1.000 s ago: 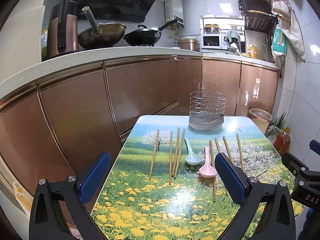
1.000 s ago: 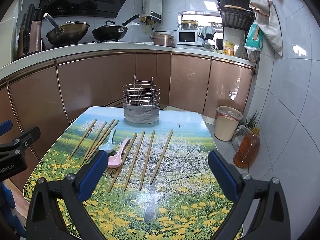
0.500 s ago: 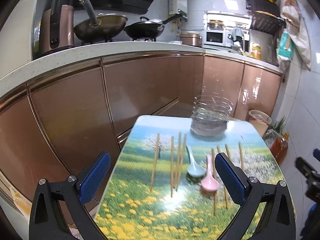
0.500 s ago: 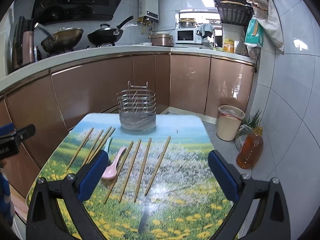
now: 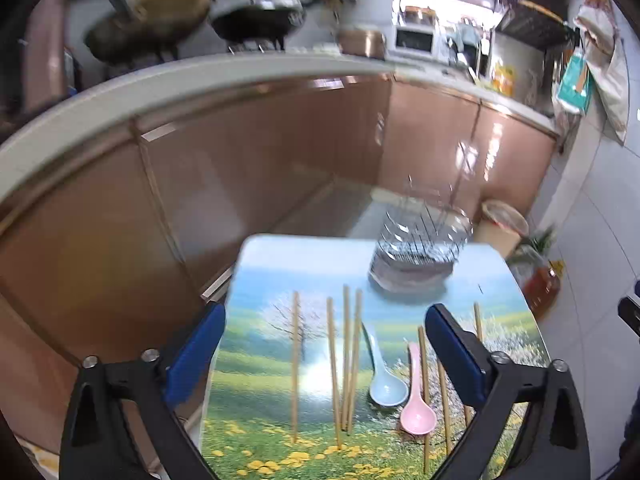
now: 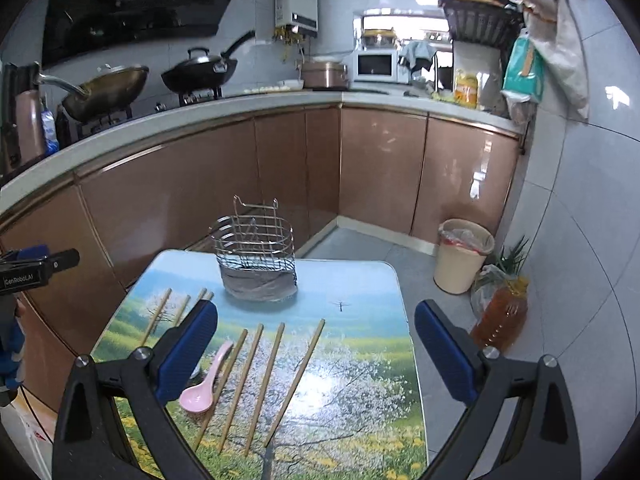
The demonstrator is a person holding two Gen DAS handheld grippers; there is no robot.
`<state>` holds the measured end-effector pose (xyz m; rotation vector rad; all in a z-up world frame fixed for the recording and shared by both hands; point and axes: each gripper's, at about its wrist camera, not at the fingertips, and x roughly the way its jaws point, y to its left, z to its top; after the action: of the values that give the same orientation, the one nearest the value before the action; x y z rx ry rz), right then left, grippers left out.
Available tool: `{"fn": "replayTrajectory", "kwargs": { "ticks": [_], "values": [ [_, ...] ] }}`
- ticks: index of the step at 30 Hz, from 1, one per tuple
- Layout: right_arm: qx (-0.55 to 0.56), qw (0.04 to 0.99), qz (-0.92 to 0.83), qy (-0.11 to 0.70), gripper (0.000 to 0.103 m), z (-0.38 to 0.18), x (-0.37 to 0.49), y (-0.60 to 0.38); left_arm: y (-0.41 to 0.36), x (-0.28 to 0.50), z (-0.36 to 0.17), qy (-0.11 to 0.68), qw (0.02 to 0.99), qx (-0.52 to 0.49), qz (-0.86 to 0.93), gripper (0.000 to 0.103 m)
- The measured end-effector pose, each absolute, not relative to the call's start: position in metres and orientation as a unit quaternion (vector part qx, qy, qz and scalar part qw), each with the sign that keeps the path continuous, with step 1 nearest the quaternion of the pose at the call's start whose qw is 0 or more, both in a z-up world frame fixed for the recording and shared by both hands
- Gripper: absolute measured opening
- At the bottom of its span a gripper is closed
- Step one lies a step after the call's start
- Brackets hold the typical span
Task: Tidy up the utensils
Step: 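Lower the left tool onto a bamboo chopstick and close it while the right tool grasps another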
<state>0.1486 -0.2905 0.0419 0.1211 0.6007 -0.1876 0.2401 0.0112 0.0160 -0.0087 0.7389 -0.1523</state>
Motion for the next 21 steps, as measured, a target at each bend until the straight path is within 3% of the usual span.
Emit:
{"fn": "replayTrajectory", "kwargs": {
  "ticks": [2,4,5,9,15,21],
  "values": [
    [0.074,0.941,-0.077,0.322,0.098,0.03,0.169,-0.296,0.008,0.256,0.004,0.382,0.92,-0.003,-0.084,0.09],
    [0.082,0.932,-0.069,0.347,0.095,0.016,0.188,-0.297,0.004,0.272,-0.011,0.407,0.908,-0.008,-0.1,0.078],
    [0.088,0.926,-0.062,0.361,0.088,0.007,0.198,-0.298,0.004,0.278,-0.017,0.417,0.903,-0.008,-0.106,0.075],
    [0.115,0.901,-0.042,0.416,0.041,-0.031,0.235,-0.303,-0.005,0.313,-0.048,0.465,0.876,-0.007,-0.129,0.058],
    [0.131,0.864,-0.022,0.485,0.035,-0.089,0.276,-0.309,-0.02,0.362,-0.098,0.531,0.832,-0.024,-0.158,0.042],
    [0.138,0.835,-0.013,0.533,0.035,-0.127,0.301,-0.319,-0.03,0.402,-0.125,0.564,0.811,-0.028,-0.152,0.041]
  ]
}}
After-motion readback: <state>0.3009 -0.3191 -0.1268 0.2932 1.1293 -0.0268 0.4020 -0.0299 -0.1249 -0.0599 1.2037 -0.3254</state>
